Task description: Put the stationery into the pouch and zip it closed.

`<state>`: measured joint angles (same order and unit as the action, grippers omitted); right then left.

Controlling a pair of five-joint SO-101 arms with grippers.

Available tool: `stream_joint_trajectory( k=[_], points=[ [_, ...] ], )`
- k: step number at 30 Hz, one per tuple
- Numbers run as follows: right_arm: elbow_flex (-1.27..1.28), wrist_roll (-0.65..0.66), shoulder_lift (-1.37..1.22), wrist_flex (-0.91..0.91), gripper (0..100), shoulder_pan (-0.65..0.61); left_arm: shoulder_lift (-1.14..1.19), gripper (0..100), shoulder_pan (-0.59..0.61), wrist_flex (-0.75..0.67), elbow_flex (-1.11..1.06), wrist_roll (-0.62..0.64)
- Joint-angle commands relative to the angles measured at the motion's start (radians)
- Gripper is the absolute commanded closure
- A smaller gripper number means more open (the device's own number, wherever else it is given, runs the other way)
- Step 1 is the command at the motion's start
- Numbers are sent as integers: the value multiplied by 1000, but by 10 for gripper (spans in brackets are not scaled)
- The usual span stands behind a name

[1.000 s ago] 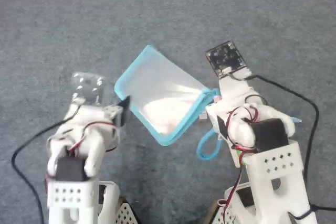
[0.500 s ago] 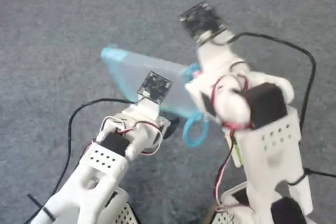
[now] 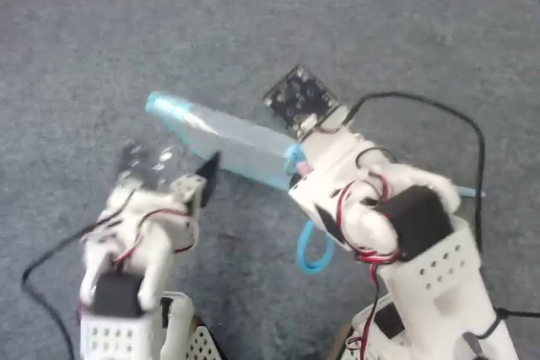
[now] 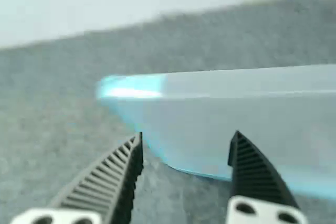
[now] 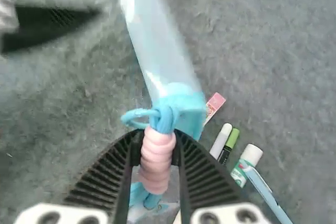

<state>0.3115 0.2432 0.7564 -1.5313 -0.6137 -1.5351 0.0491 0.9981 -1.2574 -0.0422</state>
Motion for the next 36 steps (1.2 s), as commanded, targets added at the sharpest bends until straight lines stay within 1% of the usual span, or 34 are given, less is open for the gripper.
stream_joint_trajectory(
  k=[1, 5, 9, 11, 16, 19, 23, 28, 31, 34, 36],
  points=[
    [232, 32, 99, 148, 992, -15, -184, 749, 55, 95, 61, -25],
    [405, 35, 154, 239, 992, -15, -193, 749, 58, 95, 67, -38],
    [519, 97, 191, 282, 992, -16, -195, 748, 52, 92, 84, -20],
    [549, 103, 197, 308, 992, -18, -192, 747, 52, 63, 74, 6],
    [519, 95, 197, 305, 992, -24, -192, 749, 44, 15, -13, 6],
    [376, 54, 189, 232, 992, -13, -192, 749, 48, -29, -87, -28],
    [63, 6, 176, 114, 992, -7, -192, 750, 41, -68, -157, -35],
    [-287, -2, -18, -19, 992, -13, -190, 750, 35, -68, -196, -32],
    [-451, -3, -159, -53, 992, -21, -190, 750, -71, -61, -232, -35],
    [-580, -3, -275, -67, 992, -65, -190, 750, -227, -61, -268, -52],
    [-644, -3, -346, -81, 992, -117, -190, 750, -304, -61, -277, -74]
  ],
)
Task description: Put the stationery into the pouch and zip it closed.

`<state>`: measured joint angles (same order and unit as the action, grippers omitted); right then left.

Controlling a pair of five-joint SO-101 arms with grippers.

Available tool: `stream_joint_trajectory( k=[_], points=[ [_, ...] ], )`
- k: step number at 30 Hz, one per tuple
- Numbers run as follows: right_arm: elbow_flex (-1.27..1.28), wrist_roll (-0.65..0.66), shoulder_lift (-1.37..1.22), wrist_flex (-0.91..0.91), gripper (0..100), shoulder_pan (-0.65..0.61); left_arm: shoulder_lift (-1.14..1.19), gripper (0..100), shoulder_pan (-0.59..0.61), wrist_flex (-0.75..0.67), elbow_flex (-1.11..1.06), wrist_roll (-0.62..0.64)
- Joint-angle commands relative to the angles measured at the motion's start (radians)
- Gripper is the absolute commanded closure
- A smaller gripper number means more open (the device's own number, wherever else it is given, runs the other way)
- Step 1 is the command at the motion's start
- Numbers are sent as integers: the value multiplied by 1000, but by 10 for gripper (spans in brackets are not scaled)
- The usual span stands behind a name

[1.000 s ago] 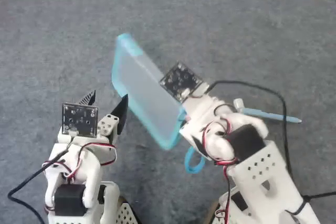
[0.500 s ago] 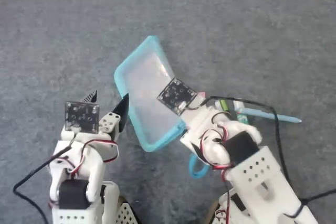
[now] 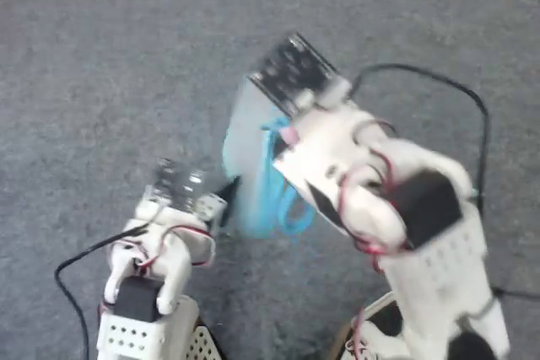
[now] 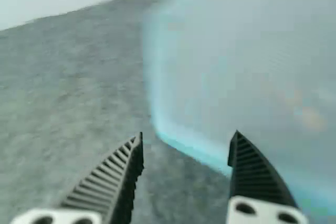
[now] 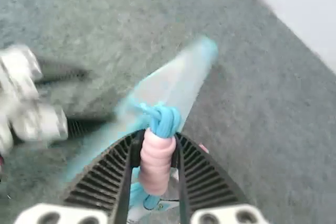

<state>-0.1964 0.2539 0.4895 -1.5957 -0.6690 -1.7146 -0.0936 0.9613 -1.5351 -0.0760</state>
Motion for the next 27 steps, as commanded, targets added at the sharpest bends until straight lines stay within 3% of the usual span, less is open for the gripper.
stream_joint_trajectory(
  k=[1, 6, 14, 18, 27],
  points=[
    [-157, -14, -110, -24, 992, -85, -11, 750, -187, -23, 1, -40],
    [-166, -8, -179, -47, 992, -157, -12, 750, -147, -23, 19, -40],
    [-109, 3, -140, -143, 992, -159, -18, 750, 219, 55, 179, -43],
    [107, 48, -68, -54, 992, -159, -20, 750, 295, 110, 234, -44],
    [740, 51, 200, 277, 992, -159, -20, 750, 308, 117, 240, -40]
  ],
)
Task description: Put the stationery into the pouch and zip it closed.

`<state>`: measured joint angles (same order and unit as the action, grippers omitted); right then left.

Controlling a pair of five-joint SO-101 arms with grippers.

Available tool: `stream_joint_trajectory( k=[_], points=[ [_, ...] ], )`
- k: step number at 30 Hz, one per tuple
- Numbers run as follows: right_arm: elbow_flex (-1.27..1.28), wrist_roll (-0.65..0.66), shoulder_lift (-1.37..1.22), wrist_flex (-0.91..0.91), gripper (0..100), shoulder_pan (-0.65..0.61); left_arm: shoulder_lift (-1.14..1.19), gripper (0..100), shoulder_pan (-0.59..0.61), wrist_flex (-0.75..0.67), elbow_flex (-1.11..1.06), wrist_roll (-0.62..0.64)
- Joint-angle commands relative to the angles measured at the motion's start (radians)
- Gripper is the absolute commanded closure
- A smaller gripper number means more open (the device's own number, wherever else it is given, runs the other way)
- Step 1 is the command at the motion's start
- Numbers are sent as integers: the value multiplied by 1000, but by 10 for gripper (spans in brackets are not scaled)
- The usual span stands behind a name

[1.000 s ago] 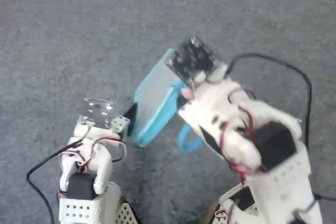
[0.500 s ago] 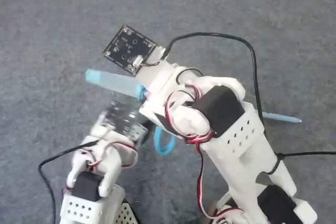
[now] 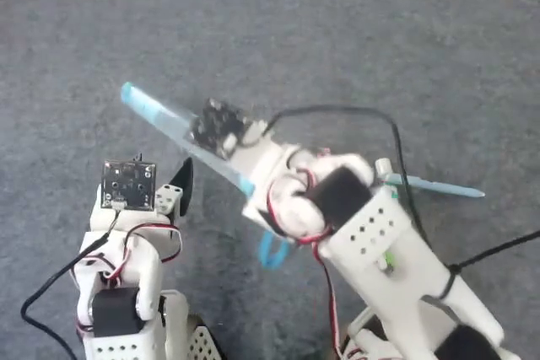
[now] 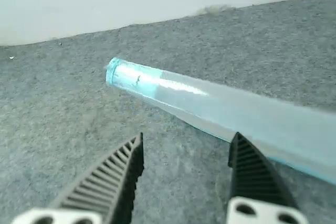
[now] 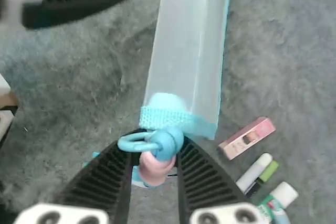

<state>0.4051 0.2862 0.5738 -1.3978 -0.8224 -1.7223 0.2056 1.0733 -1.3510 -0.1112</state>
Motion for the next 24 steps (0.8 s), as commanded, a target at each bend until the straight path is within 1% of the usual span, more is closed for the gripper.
stream_joint_trajectory(
  k=[1, 4, 8, 10, 17, 21, 24],
  points=[
    [189, 20, 145, 91, 992, -2, -12, 750, 9, 5, 56, -5],
    [284, 20, 225, 105, 992, 41, -12, 750, 9, 5, 56, -5],
    [353, 21, 320, 108, 992, 143, -12, 750, 8, 2, 56, -5],
    [388, 37, 360, 120, 992, 166, -12, 750, 8, 2, 56, -3],
    [440, 37, 420, 119, 992, 173, -11, 750, 0, 2, 54, -3],
    [425, 8, 427, 117, 992, 170, -8, 750, 0, -2, 51, -3],
    [368, -2, 421, 94, 992, 183, -8, 750, 2, -2, 50, -3]
  ],
)
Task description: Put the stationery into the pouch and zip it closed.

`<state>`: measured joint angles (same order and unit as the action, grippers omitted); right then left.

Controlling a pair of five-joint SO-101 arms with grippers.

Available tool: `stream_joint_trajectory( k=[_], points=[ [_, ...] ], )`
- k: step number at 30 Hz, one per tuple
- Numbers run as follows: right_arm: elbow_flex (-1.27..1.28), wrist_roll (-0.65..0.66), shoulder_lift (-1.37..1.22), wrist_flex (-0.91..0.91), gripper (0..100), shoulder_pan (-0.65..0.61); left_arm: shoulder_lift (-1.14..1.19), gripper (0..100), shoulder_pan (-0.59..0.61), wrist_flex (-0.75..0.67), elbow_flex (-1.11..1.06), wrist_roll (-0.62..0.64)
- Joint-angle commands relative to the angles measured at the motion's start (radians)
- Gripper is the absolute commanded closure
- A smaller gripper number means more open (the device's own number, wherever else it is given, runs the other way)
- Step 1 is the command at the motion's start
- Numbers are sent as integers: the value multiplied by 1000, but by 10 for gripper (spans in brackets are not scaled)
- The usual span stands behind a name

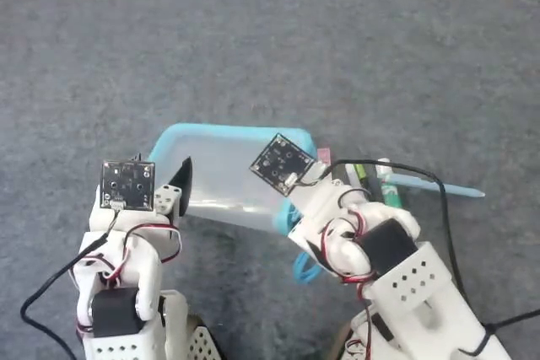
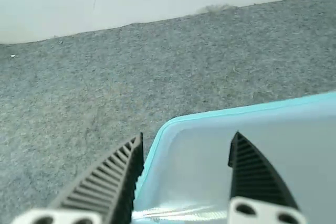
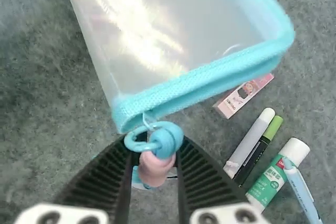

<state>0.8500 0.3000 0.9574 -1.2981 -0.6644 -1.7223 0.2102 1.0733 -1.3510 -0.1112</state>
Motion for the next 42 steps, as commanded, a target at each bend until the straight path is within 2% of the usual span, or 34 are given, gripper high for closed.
stream_joint_trajectory(
  k=[1, 7, 15, 18, 30, 36, 42],
  points=[
    [-103, -17, 35, -15, 992, 35, -8, 750, -3, -2, 48, -3],
    [-377, -15, 21, -120, 992, 48, -6, 750, -20, -153, -101, -3],
    [-922, -18, -354, -311, 992, 47, -5, 767, -361, -150, -222, -3],
    [-1082, -18, -478, -372, 992, 47, -5, 810, -423, -133, -222, -3],
    [-1316, -14, -604, -447, 992, -18, -12, 823, -402, -137, -217, -3],
    [-1413, -20, -693, -466, 992, 87, -12, 823, -227, -163, -163, -2],
    [-1468, -155, -839, -464, 992, 242, -12, 825, -129, -126, -73, 18]
  ],
)
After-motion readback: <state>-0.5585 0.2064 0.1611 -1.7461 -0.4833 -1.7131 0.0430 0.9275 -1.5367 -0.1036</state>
